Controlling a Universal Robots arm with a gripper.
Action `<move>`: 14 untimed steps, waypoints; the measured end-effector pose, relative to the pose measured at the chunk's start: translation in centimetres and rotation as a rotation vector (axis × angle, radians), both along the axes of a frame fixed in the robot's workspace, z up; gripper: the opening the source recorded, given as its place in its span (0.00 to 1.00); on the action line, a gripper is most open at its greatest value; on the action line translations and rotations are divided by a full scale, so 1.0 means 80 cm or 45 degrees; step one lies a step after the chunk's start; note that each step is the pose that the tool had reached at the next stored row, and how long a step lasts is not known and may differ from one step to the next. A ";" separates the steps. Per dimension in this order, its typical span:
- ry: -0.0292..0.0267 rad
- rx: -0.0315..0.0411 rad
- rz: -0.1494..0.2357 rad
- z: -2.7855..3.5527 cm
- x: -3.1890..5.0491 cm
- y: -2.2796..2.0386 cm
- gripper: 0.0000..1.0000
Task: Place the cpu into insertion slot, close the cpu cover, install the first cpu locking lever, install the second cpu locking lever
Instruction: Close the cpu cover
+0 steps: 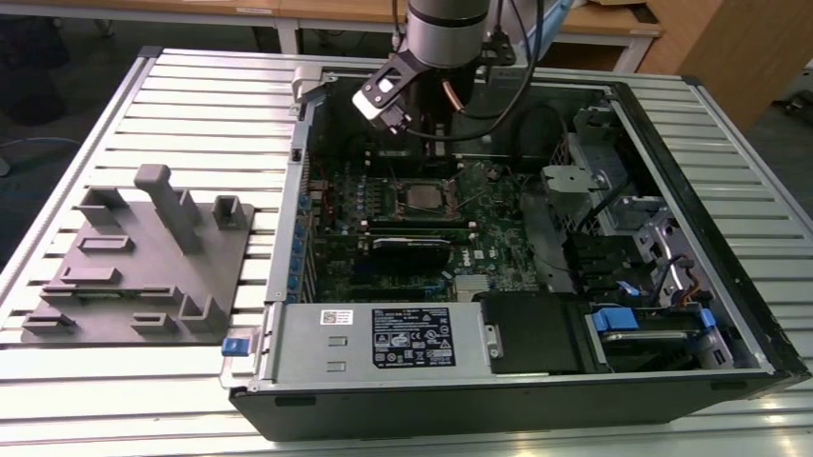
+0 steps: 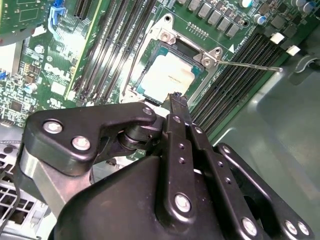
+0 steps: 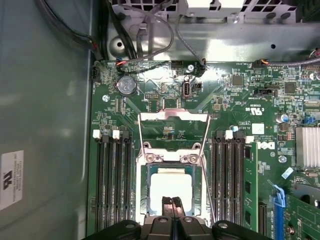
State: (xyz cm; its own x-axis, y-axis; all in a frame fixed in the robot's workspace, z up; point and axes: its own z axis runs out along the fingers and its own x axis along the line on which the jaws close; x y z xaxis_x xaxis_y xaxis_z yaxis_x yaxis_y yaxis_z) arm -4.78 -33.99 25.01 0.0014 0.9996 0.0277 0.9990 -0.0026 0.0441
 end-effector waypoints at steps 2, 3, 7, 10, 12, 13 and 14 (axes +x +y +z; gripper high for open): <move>0.0000 0.0000 0.000 0.0023 0.000 0.0000 0.11; -0.0001 0.0002 0.000 0.0022 0.000 0.0000 0.11; 0.0000 0.0000 0.000 0.0025 0.000 0.0000 0.11; 0.0002 -0.0002 0.000 0.0026 0.004 0.0000 0.11; 0.0000 0.0000 0.000 0.0025 0.009 0.0001 0.11; 0.0000 0.0000 0.000 0.0025 0.012 0.0002 0.11; 0.0000 0.0001 0.000 0.0025 0.014 0.0003 0.11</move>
